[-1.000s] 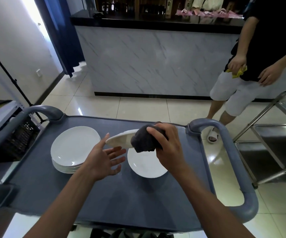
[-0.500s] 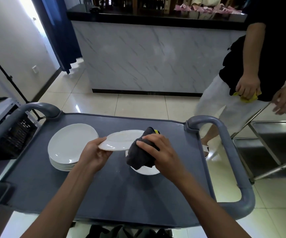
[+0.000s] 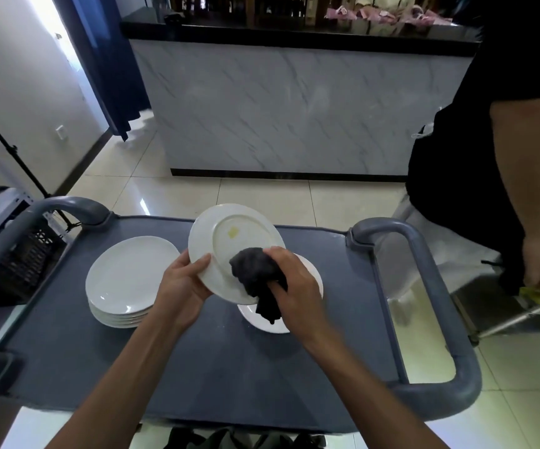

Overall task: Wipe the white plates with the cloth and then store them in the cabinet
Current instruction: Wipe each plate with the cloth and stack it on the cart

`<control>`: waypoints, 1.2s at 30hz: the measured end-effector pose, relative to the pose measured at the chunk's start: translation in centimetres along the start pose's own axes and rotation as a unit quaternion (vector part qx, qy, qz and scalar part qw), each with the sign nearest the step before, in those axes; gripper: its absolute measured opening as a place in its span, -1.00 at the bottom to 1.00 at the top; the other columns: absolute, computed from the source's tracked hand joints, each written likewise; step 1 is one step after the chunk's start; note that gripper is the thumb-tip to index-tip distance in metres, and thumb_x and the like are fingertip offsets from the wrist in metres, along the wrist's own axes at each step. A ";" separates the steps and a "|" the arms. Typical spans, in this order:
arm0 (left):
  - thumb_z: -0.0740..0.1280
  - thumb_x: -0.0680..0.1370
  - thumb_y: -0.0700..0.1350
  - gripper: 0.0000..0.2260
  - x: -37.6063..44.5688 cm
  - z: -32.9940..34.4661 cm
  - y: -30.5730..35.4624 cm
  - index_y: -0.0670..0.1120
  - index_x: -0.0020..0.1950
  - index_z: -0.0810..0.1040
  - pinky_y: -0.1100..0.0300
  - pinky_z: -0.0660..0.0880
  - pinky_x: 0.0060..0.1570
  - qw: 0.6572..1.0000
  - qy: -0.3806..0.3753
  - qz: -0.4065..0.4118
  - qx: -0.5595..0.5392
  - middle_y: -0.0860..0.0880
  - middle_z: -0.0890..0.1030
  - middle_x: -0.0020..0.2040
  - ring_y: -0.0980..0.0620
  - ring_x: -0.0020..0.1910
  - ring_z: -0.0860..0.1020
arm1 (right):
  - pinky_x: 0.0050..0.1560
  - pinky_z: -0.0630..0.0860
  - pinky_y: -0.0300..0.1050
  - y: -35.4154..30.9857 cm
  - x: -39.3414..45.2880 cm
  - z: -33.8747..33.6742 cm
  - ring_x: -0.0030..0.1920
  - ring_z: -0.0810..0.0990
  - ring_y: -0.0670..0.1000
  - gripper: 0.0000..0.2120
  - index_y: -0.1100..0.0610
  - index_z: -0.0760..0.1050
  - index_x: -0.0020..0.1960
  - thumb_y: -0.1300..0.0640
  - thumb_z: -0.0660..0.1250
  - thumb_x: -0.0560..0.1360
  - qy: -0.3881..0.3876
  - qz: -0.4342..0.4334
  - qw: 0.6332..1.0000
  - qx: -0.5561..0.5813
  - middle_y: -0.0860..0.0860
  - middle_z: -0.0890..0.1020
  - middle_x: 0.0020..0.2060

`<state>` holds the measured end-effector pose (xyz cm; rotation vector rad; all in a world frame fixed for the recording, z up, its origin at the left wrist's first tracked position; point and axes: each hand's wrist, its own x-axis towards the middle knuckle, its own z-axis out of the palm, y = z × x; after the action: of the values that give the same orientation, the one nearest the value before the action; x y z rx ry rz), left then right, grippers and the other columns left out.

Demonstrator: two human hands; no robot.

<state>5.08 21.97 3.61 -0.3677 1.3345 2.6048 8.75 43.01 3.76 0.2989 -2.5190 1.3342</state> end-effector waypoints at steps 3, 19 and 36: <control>0.37 0.49 -0.20 -0.62 -0.2 0.6 0.0 -0.18 0.31 0.56 -0.02 0.65 -0.17 1.000 -0.004 0.010 0.008 -0.21 0.68 0.14 -0.16 0.02 0.69 | 0.45 0.29 -0.11 0.0 0.2 1.1 0.40 0.41 0.05 -0.58 0.10 0.51 0.39 0.33 0.31 0.56 -0.001 0.006 0.999 -0.033 0.03 0.49 0.39; 0.36 0.52 -0.19 -0.70 -0.4 1.8 -0.3 -0.13 0.26 0.62 -0.05 0.65 -0.11 0.997 -0.055 0.001 0.046 -0.26 0.65 0.20 -0.21 0.08 0.67 | 0.40 0.36 0.20 0.8 -1.9 3.8 0.45 0.34 0.13 -0.60 0.08 0.53 0.38 0.31 0.20 0.60 0.089 0.010 0.996 0.009 0.08 0.43 0.41; 0.38 0.48 -0.23 -0.64 -0.8 4.5 0.2 -0.19 0.28 0.59 -0.21 0.61 -0.01 0.981 -0.099 0.040 0.162 -0.27 0.67 0.14 -0.29 0.06 0.65 | 0.29 0.47 0.12 -2.1 5.6 1.4 0.32 0.48 0.10 -0.68 0.11 0.59 0.30 0.28 0.21 0.62 0.161 -0.066 0.984 0.027 0.09 0.54 0.30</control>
<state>5.21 25.43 6.55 -0.0046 1.6894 2.3498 3.90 40.39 6.50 0.2338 -2.1629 1.2848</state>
